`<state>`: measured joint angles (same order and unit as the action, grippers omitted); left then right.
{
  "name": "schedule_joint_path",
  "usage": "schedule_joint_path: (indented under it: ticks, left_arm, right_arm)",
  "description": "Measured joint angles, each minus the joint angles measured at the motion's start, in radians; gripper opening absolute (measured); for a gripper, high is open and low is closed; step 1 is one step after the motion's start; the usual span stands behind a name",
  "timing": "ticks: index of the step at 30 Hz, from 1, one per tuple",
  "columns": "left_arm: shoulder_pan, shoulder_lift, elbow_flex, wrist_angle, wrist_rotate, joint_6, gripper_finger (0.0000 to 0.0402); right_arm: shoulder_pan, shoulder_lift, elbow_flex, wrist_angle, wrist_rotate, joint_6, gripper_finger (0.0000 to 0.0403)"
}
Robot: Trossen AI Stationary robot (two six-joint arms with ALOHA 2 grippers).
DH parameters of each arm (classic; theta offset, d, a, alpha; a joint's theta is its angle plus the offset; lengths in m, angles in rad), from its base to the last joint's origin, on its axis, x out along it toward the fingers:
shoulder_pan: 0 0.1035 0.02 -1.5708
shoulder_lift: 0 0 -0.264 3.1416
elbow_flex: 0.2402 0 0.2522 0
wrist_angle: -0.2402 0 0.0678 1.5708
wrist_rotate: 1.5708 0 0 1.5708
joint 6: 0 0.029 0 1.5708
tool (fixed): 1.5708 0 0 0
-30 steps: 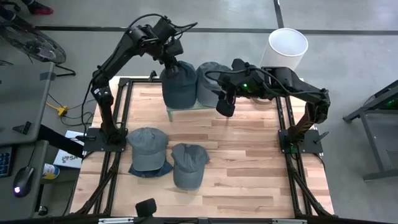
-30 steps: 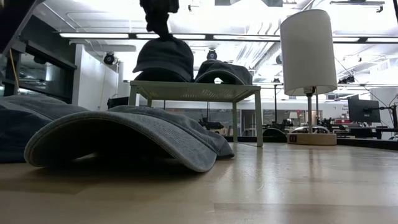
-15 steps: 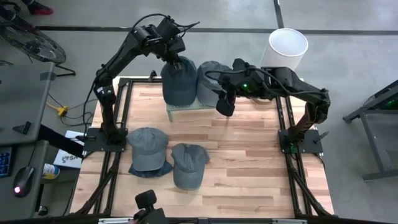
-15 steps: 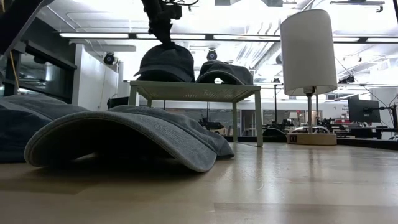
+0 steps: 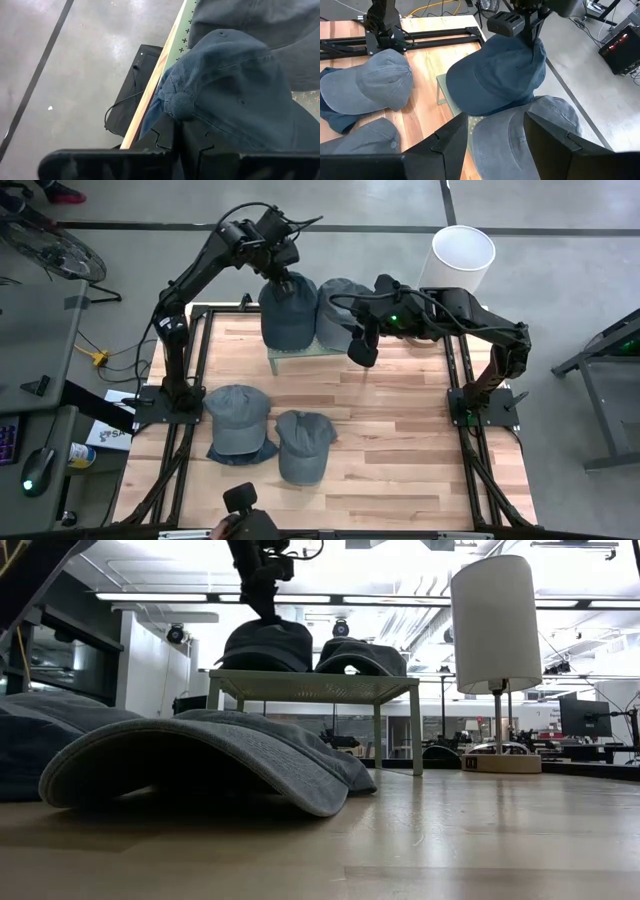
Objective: Pick & Place hat
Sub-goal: Stack the right blue cap on the blue cap on the shelf, then stack the right gray cap on the gray cap on the shelf
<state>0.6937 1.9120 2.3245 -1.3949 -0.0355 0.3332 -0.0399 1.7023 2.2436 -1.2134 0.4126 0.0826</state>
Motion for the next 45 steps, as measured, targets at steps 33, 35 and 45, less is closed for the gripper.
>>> schedule_joint_path:
  ticks: [33,35,45]
  left_arm:
    - [-0.086,-0.202,0.001,-0.041,-0.163,-0.146,0.0304]
    - [-0.12,-0.227,0.001,-0.057,-0.163,-0.161,0.0304]
    - [-0.3,-0.302,0.001,-0.181,-0.268,-0.251,0.0305]
  right_arm:
    - [0.015,0.03,0.0,-0.006,-0.299,-0.061,0.0185]
    - [0.028,0.051,0.0,-0.004,-0.314,-0.061,0.0185]
    - [0.106,0.234,0.0,-0.022,-0.4,-0.035,0.0184]
